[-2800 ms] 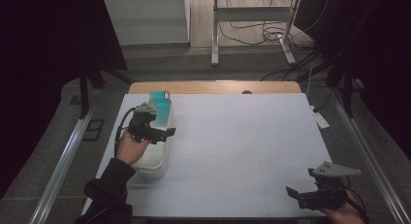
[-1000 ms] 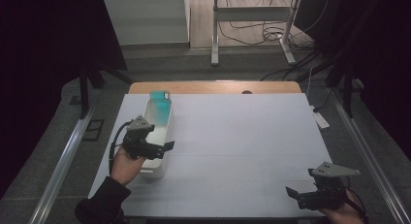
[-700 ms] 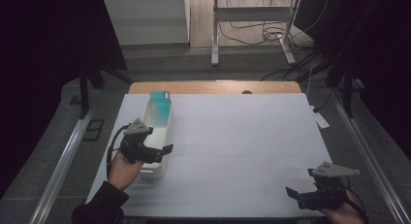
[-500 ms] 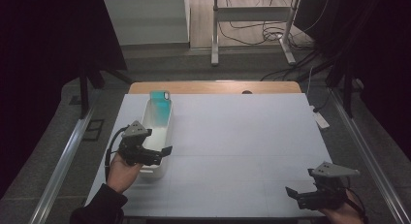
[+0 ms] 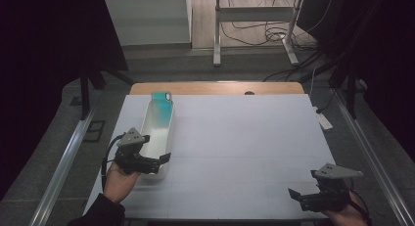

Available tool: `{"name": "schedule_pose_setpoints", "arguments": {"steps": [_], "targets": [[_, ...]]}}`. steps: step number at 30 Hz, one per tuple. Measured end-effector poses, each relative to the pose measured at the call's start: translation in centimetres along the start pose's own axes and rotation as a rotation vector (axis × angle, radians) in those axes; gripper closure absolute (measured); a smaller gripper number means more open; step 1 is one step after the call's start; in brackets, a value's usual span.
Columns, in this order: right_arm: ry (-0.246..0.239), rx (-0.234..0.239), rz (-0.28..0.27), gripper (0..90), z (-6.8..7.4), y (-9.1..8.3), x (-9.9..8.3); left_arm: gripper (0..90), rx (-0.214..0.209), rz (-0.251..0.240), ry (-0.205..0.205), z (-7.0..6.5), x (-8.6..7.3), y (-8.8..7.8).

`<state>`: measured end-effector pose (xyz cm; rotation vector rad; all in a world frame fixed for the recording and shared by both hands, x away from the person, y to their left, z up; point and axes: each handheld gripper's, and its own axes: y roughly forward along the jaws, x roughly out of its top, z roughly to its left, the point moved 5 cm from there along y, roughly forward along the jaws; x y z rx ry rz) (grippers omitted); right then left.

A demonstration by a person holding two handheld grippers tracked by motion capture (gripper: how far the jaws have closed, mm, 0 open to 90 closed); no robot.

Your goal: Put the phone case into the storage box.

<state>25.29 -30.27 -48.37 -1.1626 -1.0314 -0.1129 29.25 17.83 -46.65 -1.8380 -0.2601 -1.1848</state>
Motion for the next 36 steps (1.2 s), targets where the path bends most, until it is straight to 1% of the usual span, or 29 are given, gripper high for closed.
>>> {"name": "schedule_pose_setpoints", "arguments": {"steps": [21, 28, 36], "targets": [[-0.002, -0.003, 0.004, 0.0, 0.0, 0.0, 0.0, 0.6, 0.025, -0.023, -0.021, -0.5, -1.6, -2.1], [-0.003, -0.004, 0.005, 0.0, 0.0, 0.0, 0.0, 0.6, 0.048, -0.010, -0.025, -0.5, -2.7, -2.8], [-0.006, -0.004, 0.008, 0.0, 0.0, 0.0, 0.0, 0.6, 0.056, -0.008, -0.034, -0.5, -3.5, -3.5]]}}
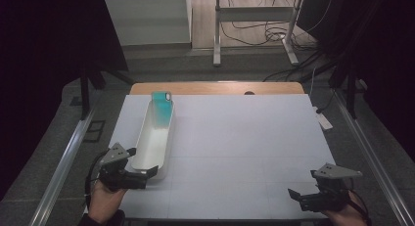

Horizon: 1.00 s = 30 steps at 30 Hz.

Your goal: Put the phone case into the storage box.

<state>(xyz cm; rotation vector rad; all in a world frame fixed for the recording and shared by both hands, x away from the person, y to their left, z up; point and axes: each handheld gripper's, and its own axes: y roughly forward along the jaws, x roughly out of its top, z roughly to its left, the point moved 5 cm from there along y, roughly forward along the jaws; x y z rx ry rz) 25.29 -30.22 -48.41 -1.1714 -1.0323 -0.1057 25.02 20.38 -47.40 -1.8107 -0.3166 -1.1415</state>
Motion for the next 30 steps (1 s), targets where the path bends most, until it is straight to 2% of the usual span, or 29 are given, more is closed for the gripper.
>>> {"name": "schedule_pose_setpoints", "arguments": {"steps": [12, 30], "targets": [[-0.001, -0.001, 0.002, 0.0, 0.0, 0.0, 0.0, 0.6, 0.014, -0.011, -0.034, 0.3, -1.5, -1.5], [-0.002, -0.003, 0.005, 0.0, 0.0, 0.1, 0.0, 0.6, 0.037, 0.007, -0.054, 0.5, -3.1, -2.6]]}}
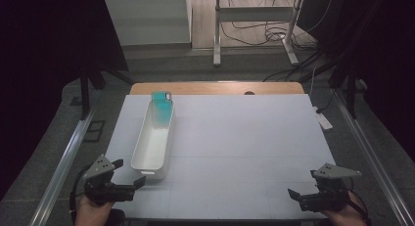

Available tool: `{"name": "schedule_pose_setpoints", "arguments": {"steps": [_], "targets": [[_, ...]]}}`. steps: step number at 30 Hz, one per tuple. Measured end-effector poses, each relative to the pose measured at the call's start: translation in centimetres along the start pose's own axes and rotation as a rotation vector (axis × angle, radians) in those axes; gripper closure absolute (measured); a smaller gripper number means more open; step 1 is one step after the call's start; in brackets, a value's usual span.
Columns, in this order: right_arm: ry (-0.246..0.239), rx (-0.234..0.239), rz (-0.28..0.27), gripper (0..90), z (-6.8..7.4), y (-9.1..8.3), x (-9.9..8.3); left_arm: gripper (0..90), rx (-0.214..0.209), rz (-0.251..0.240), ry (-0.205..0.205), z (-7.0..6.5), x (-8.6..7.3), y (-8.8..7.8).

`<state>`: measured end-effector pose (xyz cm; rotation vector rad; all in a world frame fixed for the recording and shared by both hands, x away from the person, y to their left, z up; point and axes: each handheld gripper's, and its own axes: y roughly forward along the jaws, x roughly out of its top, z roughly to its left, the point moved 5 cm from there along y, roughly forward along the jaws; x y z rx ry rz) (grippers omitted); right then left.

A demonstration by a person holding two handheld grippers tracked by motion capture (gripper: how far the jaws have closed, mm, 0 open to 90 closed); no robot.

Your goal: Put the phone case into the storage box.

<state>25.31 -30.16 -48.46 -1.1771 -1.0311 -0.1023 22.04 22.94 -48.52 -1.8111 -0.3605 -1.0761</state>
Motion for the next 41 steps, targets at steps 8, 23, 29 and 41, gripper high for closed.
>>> {"name": "schedule_pose_setpoints", "arguments": {"steps": [8, 23, 29, 41], "targets": [[0.000, -0.002, 0.001, 0.0, 0.0, 0.0, 0.0, 0.5, 0.012, 0.006, -0.009, 0.1, -0.7, -0.6], [0.000, -0.001, 0.006, 0.0, 0.0, 0.1, 0.0, 0.5, 0.044, 0.040, -0.023, 0.4, -2.1, -1.1], [0.001, -0.002, 0.007, 0.0, 0.1, 0.1, 0.0, 0.6, 0.053, 0.055, -0.021, 0.3, -2.2, -1.1], [-0.002, 0.000, 0.013, 0.0, 0.0, 0.1, 0.0, 1.9, 0.076, 0.114, -0.007, 0.2, -2.2, -0.4]]}}
